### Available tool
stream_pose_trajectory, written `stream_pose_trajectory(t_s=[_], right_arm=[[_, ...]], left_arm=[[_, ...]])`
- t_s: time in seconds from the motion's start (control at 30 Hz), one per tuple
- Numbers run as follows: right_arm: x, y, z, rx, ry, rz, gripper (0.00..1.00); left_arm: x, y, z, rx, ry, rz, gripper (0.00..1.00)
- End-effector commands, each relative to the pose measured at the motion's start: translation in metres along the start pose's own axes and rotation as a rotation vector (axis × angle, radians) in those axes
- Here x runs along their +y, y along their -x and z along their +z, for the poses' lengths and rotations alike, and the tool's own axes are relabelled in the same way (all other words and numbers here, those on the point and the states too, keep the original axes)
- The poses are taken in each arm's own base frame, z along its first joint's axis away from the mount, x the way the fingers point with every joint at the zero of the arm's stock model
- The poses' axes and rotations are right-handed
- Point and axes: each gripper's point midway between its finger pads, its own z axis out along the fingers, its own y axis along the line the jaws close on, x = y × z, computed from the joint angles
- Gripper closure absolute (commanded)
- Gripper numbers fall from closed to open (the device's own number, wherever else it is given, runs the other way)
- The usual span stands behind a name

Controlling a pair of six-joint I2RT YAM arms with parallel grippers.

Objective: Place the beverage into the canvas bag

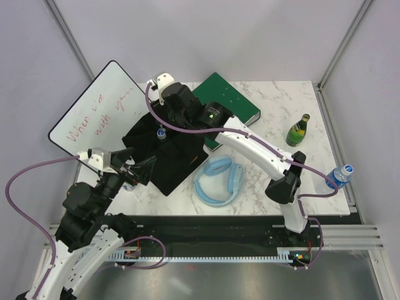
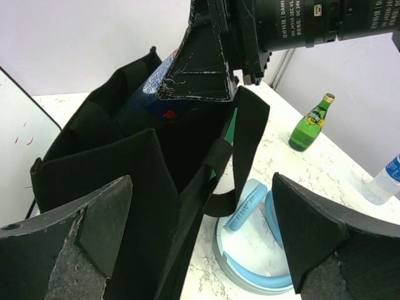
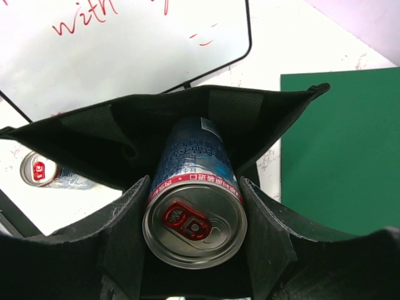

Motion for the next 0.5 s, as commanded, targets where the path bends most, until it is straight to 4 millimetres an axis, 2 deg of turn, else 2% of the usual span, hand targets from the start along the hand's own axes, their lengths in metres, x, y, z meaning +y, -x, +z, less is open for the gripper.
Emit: stream_pose_trajectory(t_s=[0.0, 0.1, 0.23, 0.4, 0.47], right_arm=[[0.011, 0.045, -0.029, -0.139, -0.013, -0.010, 1.00], [0.014, 0.064, -0.044, -0.194, 0.002, 0.000, 1.00], [0.022, 0.076, -0.058, -0.231, 0.054, 0.023, 1.00], [0.035, 0.072, -0.068, -0.219, 0.122, 0.040, 1.00], [0.038, 0.065, -0.065, -0.197, 0.134, 0.044, 1.00]], left_arm=[[0.003, 0.003, 0.004, -0.022, 0.011, 0.022, 0.00], [0.003, 0.004, 0.003, -0.023, 0.012, 0.022, 0.00], [0.004, 0.004, 0.004, -0.025, 0.018, 0.020, 0.00], [0.004, 0.005, 0.003, -0.026, 0.016, 0.021, 0.00], [0.004, 0.005, 0.003, -0.028, 0.017, 0.021, 0.00]])
